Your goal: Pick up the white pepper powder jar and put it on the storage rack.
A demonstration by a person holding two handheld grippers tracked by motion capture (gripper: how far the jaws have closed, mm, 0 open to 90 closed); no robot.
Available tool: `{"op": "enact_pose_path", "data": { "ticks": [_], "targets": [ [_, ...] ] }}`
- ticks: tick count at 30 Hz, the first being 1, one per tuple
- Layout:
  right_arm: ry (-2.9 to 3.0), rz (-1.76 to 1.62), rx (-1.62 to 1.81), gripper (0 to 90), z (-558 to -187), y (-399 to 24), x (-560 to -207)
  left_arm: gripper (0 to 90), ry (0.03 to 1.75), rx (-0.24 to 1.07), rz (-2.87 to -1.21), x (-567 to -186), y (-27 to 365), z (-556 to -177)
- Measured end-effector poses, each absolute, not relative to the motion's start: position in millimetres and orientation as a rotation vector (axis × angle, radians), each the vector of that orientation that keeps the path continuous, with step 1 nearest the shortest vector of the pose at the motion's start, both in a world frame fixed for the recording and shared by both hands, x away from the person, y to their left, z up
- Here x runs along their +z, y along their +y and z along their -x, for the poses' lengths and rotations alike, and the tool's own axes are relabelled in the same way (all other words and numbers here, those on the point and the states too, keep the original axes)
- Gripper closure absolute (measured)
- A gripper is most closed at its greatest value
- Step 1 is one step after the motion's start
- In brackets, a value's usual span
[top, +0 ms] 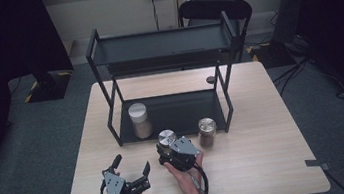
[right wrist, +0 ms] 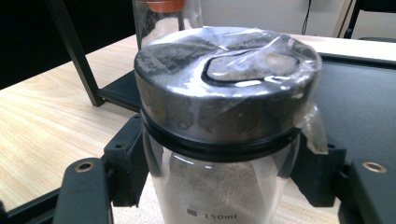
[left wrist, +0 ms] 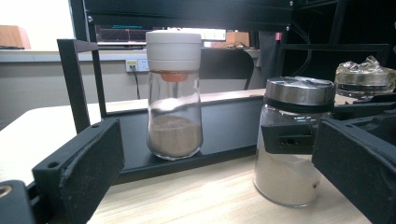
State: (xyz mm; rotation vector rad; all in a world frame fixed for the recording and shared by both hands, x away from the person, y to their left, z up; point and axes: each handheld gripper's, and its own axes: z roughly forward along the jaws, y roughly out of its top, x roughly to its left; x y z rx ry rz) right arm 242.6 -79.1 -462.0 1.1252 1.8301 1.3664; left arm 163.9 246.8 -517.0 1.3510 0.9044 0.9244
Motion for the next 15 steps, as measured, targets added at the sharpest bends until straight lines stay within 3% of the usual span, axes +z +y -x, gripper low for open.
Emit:
{"op": "enact_pose_path", "data": {
  "ticks": [15],
  "targets": [
    [1.821,-1.133,1.365,30.3,-240.9,-79.3,-461.2,1.7,0.905,0.927,-1.349,-517.4,246.5,-163.7]
  ]
}}
